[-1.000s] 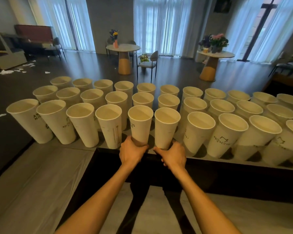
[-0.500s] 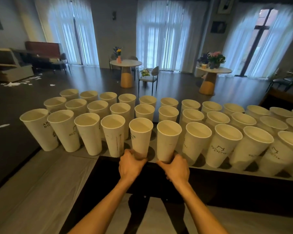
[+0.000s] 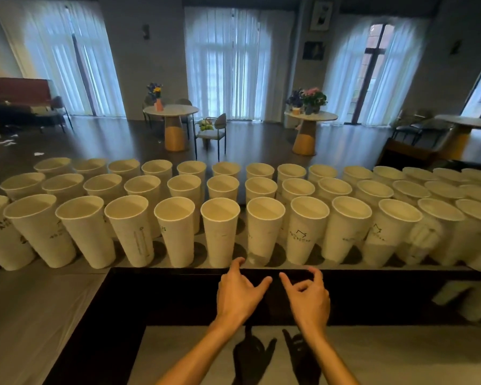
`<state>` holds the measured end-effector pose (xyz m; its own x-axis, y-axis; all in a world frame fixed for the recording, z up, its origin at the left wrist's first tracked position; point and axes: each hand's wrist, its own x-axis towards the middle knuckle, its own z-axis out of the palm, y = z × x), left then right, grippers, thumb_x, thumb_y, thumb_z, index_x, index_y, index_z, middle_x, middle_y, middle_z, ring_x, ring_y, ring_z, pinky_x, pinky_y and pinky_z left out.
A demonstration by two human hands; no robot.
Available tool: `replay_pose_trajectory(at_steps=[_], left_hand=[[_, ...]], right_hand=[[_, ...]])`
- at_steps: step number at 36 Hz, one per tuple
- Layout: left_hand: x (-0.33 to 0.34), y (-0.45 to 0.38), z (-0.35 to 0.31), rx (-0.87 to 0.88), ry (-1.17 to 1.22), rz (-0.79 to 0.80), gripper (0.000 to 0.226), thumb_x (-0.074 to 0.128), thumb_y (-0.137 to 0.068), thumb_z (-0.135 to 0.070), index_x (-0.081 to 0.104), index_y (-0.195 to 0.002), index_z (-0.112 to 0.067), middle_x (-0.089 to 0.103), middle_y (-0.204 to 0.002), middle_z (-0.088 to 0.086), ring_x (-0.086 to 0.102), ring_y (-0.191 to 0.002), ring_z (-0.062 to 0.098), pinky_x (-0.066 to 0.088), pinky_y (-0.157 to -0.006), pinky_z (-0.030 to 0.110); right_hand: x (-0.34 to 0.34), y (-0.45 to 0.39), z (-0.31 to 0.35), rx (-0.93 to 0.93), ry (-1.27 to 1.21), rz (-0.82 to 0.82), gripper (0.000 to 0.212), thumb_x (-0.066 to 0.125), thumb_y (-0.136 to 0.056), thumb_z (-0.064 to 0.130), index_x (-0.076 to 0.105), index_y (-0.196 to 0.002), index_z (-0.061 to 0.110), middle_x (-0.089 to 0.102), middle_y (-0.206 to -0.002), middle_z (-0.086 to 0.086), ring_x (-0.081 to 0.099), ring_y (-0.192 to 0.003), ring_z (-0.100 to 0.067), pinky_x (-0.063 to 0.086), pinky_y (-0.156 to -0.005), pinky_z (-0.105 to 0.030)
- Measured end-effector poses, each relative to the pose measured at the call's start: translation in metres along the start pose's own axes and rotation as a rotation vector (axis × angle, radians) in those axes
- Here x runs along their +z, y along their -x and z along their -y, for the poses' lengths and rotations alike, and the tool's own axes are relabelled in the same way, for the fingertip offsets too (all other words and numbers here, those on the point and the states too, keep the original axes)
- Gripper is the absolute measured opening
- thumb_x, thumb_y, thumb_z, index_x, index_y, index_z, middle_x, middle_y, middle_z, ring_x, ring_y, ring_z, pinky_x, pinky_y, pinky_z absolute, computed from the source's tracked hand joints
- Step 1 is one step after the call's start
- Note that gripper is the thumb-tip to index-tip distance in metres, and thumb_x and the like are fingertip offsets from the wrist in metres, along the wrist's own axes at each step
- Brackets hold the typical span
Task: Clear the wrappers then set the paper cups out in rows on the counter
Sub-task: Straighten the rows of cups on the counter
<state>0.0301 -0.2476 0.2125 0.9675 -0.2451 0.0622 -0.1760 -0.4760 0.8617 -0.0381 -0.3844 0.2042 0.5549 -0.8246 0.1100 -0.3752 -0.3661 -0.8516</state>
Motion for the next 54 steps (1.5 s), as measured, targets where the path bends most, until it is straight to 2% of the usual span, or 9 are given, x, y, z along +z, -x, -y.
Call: replay_pose_trajectory(at_steps=[6,11,14,22,33,37,41,45,54], left_hand=[[0.045,-0.031,0.003,-0.096,0.056,-0.063,0.11,0.067,-0.053,-0.082,0.028,-0.145,-0.038,0.075,-0.102,0.003,0.075,-0.091,0.022,0.064,-0.076,0.042],[0.046,-0.036,-0.021,-0.149,0.133,-0.062,0.091,0.086,-0.073,-0.047,0.034,-0.146,-0.033,0.065,-0.121,0.003,0.073,-0.056,0.017,0.059,-0.049,0.029],[0.049,-0.042,-0.022,-0.15,0.114,-0.089,0.08,0.086,-0.073,-0.043,0.043,-0.139,-0.03,0.063,-0.121,-0.003,0.074,-0.063,0.019,0.063,-0.055,0.035],[0.054,-0.045,-0.016,-0.187,0.101,-0.117,0.07,0.085,-0.078,-0.034,0.047,-0.136,-0.021,0.066,-0.112,0.002,0.07,-0.049,0.017,0.058,-0.047,0.028],[0.053,-0.045,-0.009,-0.192,0.062,-0.115,0.077,0.083,-0.08,-0.032,0.042,-0.144,-0.018,0.068,-0.112,0.005,0.07,-0.05,0.01,0.061,-0.052,0.029],[0.051,-0.03,-0.009,-0.195,0.096,-0.192,0.082,0.084,-0.079,-0.031,0.036,-0.145,-0.022,0.071,-0.078,0.0,0.071,-0.061,0.009,0.063,-0.069,0.032],[0.063,0.014,-0.022,-0.173,0.157,-0.202,0.042,0.081,-0.083,-0.019,0.056,-0.117,-0.023,0.068,-0.072,0.0,0.066,-0.062,0.004,0.059,-0.07,0.025],[0.104,0.046,-0.046,-0.089,0.163,-0.113,0.039,0.084,-0.079,-0.018,0.059,-0.107,-0.032,0.066,-0.093,-0.007,0.067,-0.073,0.005,0.059,-0.068,0.022],[0.201,0.046,-0.105,-0.024,0.066,-0.172,0.093,0.084,-0.076,-0.044,0.033,-0.152,-0.033,0.062,-0.106,-0.018,0.064,-0.08,-0.008,0.055,-0.077,0.016]], right_hand=[[-0.014,-0.045,-0.006,0.111,0.01,0.088,0.103,0.079,-0.069,0.06,0.027,-0.15,0.025,0.071,-0.077,0.001,0.065,-0.045,-0.003,0.06,-0.053,-0.03],[-0.013,-0.074,0.003,0.073,-0.008,0.214,0.103,0.085,-0.067,0.049,0.03,-0.149,0.021,0.07,-0.099,-0.001,0.069,-0.054,-0.008,0.057,-0.047,-0.026],[-0.009,-0.082,0.005,0.032,0.022,0.233,0.094,0.085,-0.067,0.048,0.039,-0.144,0.021,0.066,-0.12,-0.004,0.067,-0.057,-0.008,0.057,-0.053,-0.024],[-0.008,-0.089,-0.004,-0.008,0.11,0.271,0.08,0.079,-0.073,0.05,0.044,-0.14,0.022,0.072,-0.102,-0.002,0.067,-0.052,-0.006,0.053,-0.049,-0.02],[-0.015,-0.075,-0.003,-0.038,0.192,0.188,0.077,0.078,-0.076,0.048,0.044,-0.14,0.022,0.067,-0.118,0.0,0.068,-0.06,-0.004,0.058,-0.062,-0.023],[-0.021,-0.065,-0.012,-0.068,0.1,0.086,0.061,0.079,-0.075,0.047,0.054,-0.126,0.025,0.07,-0.079,0.007,0.066,-0.068,-0.001,0.057,-0.07,-0.024],[-0.042,-0.057,-0.043,-0.008,-0.087,-0.112,0.03,0.079,-0.08,0.034,0.056,-0.099,0.036,0.063,-0.066,0.008,0.062,-0.059,-0.003,0.056,-0.06,-0.025],[-0.072,-0.063,-0.074,0.082,-0.184,-0.241,0.048,0.081,-0.074,0.039,0.051,-0.112,0.036,0.061,-0.093,0.012,0.064,-0.069,-0.006,0.061,-0.065,-0.037],[-0.141,-0.126,-0.105,0.038,-0.085,-0.085,0.098,0.084,-0.067,0.048,0.033,-0.147,0.025,0.056,-0.126,0.008,0.062,-0.074,-0.005,0.054,-0.072,-0.03]])
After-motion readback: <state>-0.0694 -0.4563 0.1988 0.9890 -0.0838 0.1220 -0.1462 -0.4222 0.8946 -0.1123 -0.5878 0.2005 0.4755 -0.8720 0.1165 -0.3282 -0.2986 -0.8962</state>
